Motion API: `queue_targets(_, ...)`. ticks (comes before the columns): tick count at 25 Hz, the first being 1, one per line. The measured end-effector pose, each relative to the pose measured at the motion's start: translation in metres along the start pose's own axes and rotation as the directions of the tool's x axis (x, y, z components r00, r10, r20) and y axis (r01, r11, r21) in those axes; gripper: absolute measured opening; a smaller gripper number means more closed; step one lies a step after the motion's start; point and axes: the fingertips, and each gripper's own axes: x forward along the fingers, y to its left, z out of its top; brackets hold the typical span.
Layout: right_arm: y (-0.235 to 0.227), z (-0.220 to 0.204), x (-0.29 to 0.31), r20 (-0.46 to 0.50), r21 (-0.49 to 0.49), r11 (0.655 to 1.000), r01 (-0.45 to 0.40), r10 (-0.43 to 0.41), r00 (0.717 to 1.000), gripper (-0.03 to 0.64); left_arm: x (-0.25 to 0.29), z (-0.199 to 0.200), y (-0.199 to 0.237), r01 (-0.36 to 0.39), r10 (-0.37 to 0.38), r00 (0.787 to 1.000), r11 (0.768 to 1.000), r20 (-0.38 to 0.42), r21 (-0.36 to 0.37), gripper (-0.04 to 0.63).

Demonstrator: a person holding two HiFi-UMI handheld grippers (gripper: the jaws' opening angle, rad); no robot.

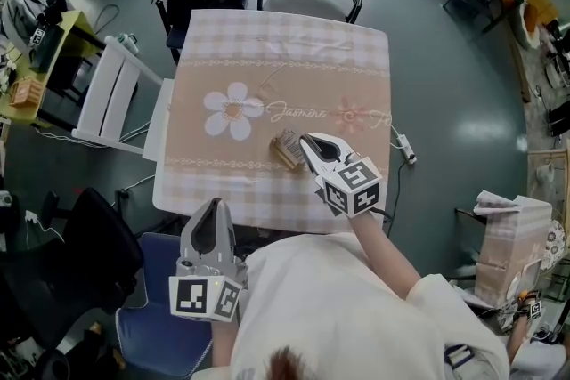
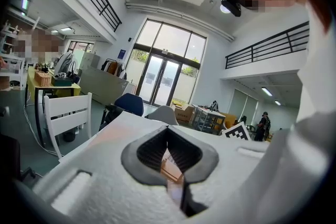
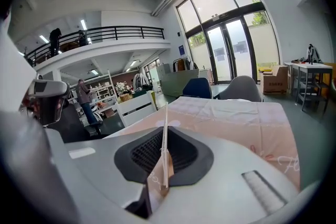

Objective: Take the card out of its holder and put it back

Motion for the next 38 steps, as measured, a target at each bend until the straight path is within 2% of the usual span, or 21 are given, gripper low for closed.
queue_targets(8,0.004,0.021,-0.011,0.062,0.004,1.000,0.027,-0.028,0.998,0.017,-0.007,0.005,0.002,0.022,-0.022,1.000,1.000,0.008,0.012,0.000)
queue_targets(15,0.024,0.058,-0.034,0.181,0.002,1.000,0.028,-0.028,0.983,0.017,-0.018,0.005,0.008,0.037,-0.038,0.999,0.999,0.013,0.024,0.000)
queue_targets(21,0.038,0.097,-0.073,0.303,-0.002,0.999,0.033,-0.030,0.952,0.017,-0.027,0.002,0.011,0.043,-0.043,0.999,0.998,0.020,0.035,0.000)
queue_targets(28,0.047,0.131,-0.134,0.428,-0.030,0.997,0.077,-0.057,0.902,0.017,-0.031,-0.003,0.010,0.049,-0.050,0.999,0.998,0.016,0.045,0.000)
queue_targets(34,0.041,0.129,-0.180,0.499,-0.003,0.992,0.127,-0.109,0.860,0.017,-0.028,0.001,0.006,0.064,-0.065,0.998,0.996,0.017,0.062,0.000)
queue_targets(38,0.035,0.115,-0.200,0.517,0.026,0.988,0.151,-0.143,0.844,0.017,-0.025,0.004,0.001,0.076,-0.078,0.997,0.995,0.018,0.070,0.000)
